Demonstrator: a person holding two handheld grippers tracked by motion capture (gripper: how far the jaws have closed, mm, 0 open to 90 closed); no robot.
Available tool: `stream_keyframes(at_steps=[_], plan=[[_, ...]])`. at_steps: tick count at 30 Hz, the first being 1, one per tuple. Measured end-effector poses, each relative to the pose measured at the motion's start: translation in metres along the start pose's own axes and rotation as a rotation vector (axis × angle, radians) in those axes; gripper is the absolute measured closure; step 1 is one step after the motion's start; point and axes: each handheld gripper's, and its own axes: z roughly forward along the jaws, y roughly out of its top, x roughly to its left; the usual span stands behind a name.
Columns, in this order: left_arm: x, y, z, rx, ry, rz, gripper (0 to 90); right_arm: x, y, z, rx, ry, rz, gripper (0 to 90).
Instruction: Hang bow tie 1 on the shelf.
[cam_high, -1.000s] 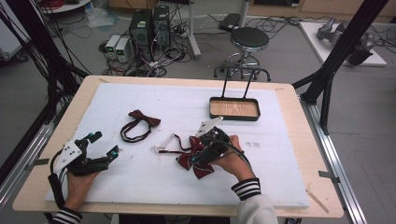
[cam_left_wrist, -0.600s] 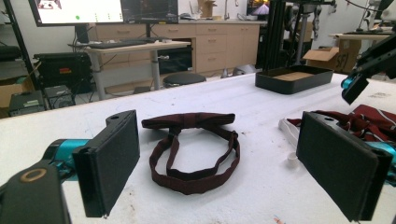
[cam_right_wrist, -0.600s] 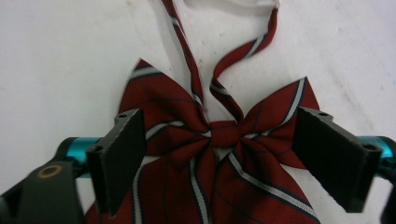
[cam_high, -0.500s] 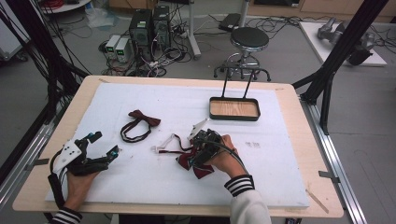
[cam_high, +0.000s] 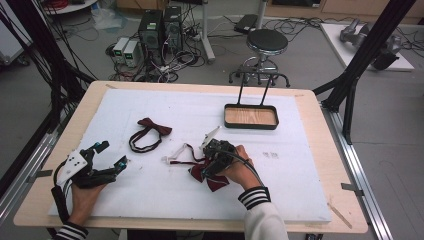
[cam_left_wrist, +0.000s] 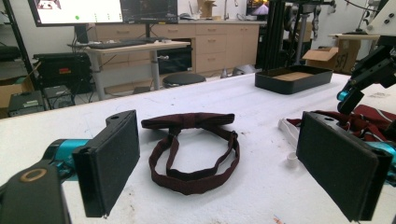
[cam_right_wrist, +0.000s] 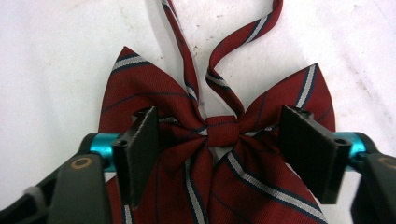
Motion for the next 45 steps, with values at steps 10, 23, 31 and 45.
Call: stream_keyframes(at_steps=[10, 23, 31, 45], plan=[[-0.0001, -0.0001, 0.0002, -0.002, 0.002, -0.001, 13.8, -0.0009, -0.001, 0.0002, 0.012, 0.003, -0.01, 40.0], [-0.0001, 0.0, 0.0002, -0.001, 0.001, 0.002, 13.8, -0.0003, 0.003, 0.0015, 0.058, 0.021, -0.011, 57.9], [-0.0001, 0.0, 0.0002, -0.001, 0.001, 0.002, 13.8, 0.0009, 0.0037, 0.001, 0.066, 0.025, 0.024, 65.2], [0.0002, -0.0001, 0.0, 0.0, 0.001, 0.0, 13.8, 0.0032, 0.004, -0.0004, 0.068, 0.015, 0.014, 68.4]])
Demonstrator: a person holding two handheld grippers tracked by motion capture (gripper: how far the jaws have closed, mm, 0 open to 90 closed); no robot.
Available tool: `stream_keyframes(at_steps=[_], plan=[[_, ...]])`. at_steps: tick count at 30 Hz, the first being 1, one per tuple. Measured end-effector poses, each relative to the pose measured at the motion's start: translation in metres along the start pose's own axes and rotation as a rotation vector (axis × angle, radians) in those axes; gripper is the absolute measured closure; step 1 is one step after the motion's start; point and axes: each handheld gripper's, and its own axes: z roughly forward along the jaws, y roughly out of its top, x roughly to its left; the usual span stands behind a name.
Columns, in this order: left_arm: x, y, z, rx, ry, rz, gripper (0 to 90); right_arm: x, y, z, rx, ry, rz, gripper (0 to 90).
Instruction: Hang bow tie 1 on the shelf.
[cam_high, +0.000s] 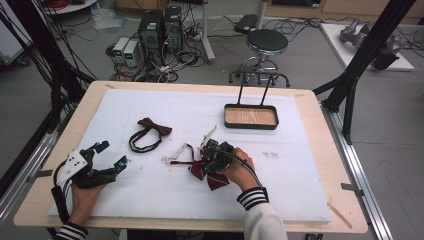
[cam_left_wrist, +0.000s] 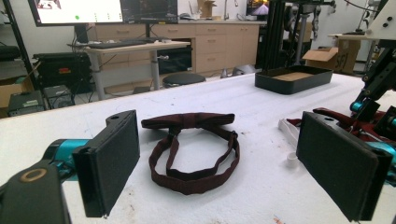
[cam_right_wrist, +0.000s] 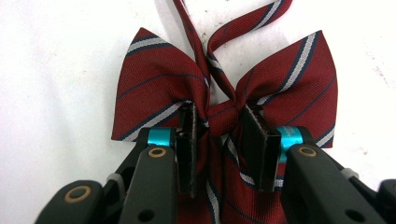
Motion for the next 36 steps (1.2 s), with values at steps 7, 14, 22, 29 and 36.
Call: stream_keyframes(at_steps=[7, 14, 22, 29, 36], plan=[[0.0, 0.0, 0.0, 0.0, 0.0, -0.001, 13.8, -0.002, -0.002, -0.005, -0.034, -0.007, 0.012, 68.4], [0.0, 0.0, 0.0, -0.001, 0.001, 0.0, 13.8, 0.0, -0.004, -0.014, -0.079, -0.01, 0.008, 68.4], [0.0, 0.0, 0.0, 0.0, -0.001, 0.001, 13.8, 0.002, -0.009, -0.027, -0.173, -0.052, 0.02, 68.4], [-0.001, 0.0, 0.0, 0.0, 0.0, 0.001, 13.8, 0.0, -0.014, -0.046, -0.302, -0.095, 0.052, 68.4], [0.0, 0.0, 0.0, 0.002, 0.0, 0.003, 13.8, -0.002, -0.02, -0.059, -0.384, -0.131, 0.089, 68.3]])
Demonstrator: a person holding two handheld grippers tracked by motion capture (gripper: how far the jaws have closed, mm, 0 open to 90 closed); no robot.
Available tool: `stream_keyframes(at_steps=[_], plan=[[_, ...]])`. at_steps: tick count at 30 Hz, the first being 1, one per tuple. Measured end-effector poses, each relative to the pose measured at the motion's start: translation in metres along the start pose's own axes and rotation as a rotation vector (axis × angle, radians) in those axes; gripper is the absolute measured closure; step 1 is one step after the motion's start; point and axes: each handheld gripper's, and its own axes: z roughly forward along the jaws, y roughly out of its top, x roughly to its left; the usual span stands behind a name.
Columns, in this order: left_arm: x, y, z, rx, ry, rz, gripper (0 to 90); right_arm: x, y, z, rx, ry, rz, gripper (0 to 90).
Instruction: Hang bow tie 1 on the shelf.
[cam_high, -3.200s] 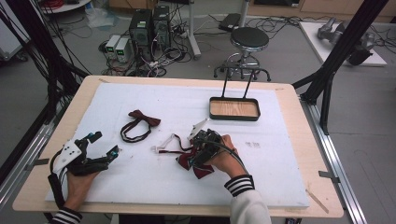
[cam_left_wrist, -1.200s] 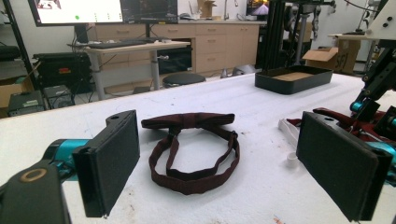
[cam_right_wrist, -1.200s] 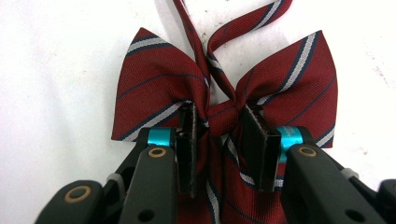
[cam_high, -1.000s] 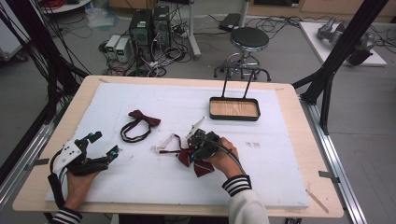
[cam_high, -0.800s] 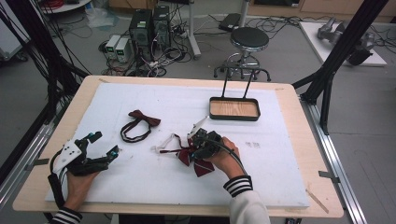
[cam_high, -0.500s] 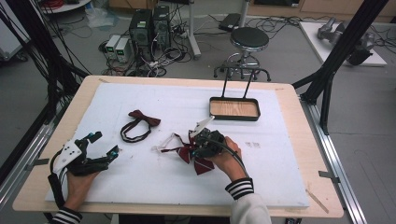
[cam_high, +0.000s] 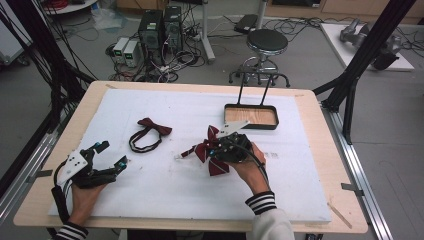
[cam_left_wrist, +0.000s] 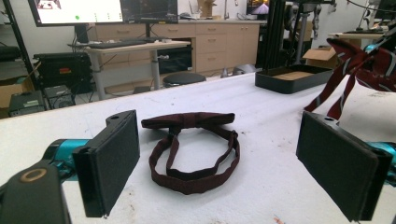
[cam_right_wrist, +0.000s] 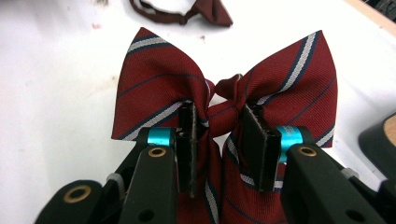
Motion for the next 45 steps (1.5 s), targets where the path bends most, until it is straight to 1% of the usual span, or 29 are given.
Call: stream_keyframes(at_steps=[8, 9, 11, 13, 17, 25, 28, 31, 36, 38, 41, 43, 45], plan=[[0.0, 0.0, 0.0, -0.002, 0.0, -0.002, 13.8, -0.005, -0.002, -0.016, -0.071, -0.058, 0.014, 68.3], [0.0, 0.0, 0.0, -0.001, 0.0, -0.002, 13.8, -0.007, -0.003, -0.019, -0.085, -0.058, 0.021, 68.3], [0.0, 0.0, 0.0, -0.002, 0.0, -0.003, 13.8, -0.01, -0.004, -0.024, -0.108, -0.077, 0.029, 68.3], [0.0, 0.0, 0.0, -0.002, 0.0, -0.003, 13.8, -0.013, -0.006, -0.031, -0.131, -0.087, 0.047, 68.3], [0.0, 0.0, 0.0, -0.001, 0.0, -0.002, 13.8, -0.02, -0.009, -0.044, -0.178, -0.124, 0.082, 68.3], [0.0, 0.0, 0.0, -0.001, 0.001, -0.004, 13.8, -0.032, -0.012, -0.072, -0.239, -0.208, 0.113, 68.3], [0.0, 0.0, 0.0, -0.002, 0.001, -0.003, 13.8, -0.037, -0.015, -0.081, -0.269, -0.242, 0.135, 68.3], [0.0, 0.0, 0.0, -0.001, 0.001, -0.004, 13.8, -0.043, -0.018, -0.089, -0.288, -0.274, 0.156, 68.3], [0.0, 0.0, 0.0, -0.001, 0.001, -0.005, 13.8, -0.051, -0.024, -0.1, -0.309, -0.312, 0.192, 68.3], [0.0, 0.0, 0.0, 0.0, 0.001, -0.004, 13.8, -0.053, -0.026, -0.104, -0.314, -0.336, 0.198, 68.3], [0.0, 0.0, 0.0, -0.001, 0.001, -0.005, 13.8, -0.055, -0.028, -0.106, -0.318, -0.355, 0.219, 68.3], [0.0, 0.0, 0.0, -0.001, 0.001, -0.006, 13.8, -0.056, -0.029, -0.107, -0.323, -0.357, 0.228, 68.3], [0.001, 0.0, 0.0, 0.0, 0.001, -0.004, 13.8, -0.057, -0.03, -0.108, -0.327, -0.365, 0.226, 68.3]])
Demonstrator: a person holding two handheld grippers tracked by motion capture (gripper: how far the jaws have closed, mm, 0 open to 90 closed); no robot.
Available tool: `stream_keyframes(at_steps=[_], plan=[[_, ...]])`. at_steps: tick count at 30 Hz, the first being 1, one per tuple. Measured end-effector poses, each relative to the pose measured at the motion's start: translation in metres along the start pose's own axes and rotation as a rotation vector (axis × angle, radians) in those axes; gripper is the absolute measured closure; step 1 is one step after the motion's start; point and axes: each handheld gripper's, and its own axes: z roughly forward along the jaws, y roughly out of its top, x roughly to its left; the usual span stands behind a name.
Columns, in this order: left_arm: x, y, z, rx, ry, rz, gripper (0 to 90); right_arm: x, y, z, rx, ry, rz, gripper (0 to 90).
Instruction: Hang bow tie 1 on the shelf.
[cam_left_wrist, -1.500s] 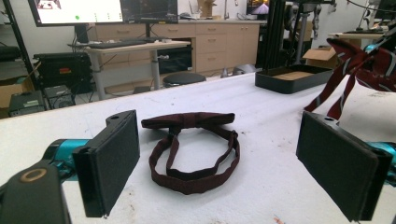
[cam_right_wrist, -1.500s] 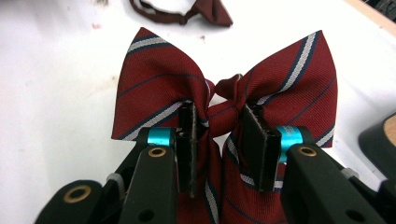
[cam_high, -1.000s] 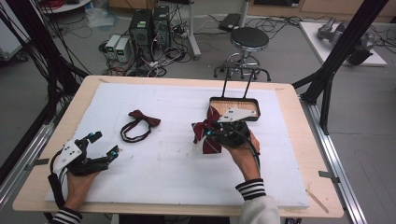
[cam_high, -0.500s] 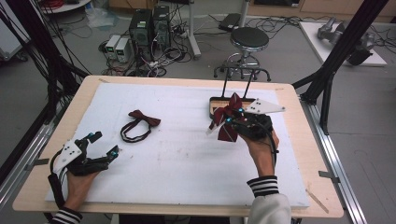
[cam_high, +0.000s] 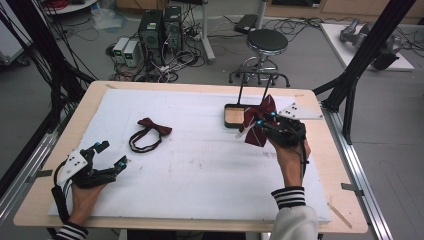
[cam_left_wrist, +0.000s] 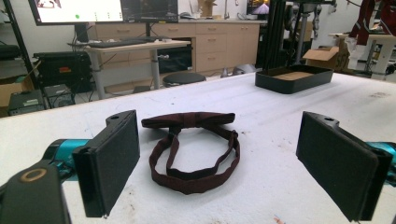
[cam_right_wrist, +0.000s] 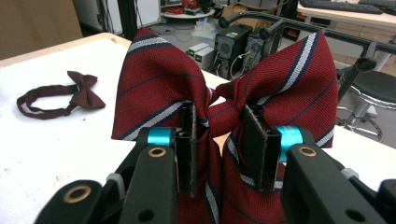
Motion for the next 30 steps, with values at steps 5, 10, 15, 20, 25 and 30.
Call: stream_keyframes(at_steps=[5, 10, 15, 20, 25, 30], plan=[[0.0, 0.0, 0.0, -0.001, 0.0, -0.001, 13.8, -0.004, 0.0, -0.001, -0.002, -0.024, 0.003, 68.3], [0.0, 0.0, 0.0, -0.001, -0.001, -0.004, 13.8, -0.012, 0.004, -0.004, -0.003, -0.057, 0.011, 68.3], [0.0, 0.0, 0.0, 0.0, -0.001, -0.005, 13.8, -0.023, 0.011, -0.007, -0.017, -0.106, 0.015, 68.3], [0.001, 0.0, 0.0, 0.003, -0.001, -0.003, 13.8, -0.032, 0.014, -0.009, -0.042, -0.136, 0.028, 68.3], [0.001, 0.0, 0.0, 0.003, -0.001, -0.004, 13.8, -0.039, 0.013, -0.007, -0.061, -0.163, 0.052, 68.3], [0.001, 0.0, 0.0, 0.002, 0.0, -0.005, 13.8, -0.047, 0.012, -0.003, -0.065, -0.194, 0.061, 68.3]])
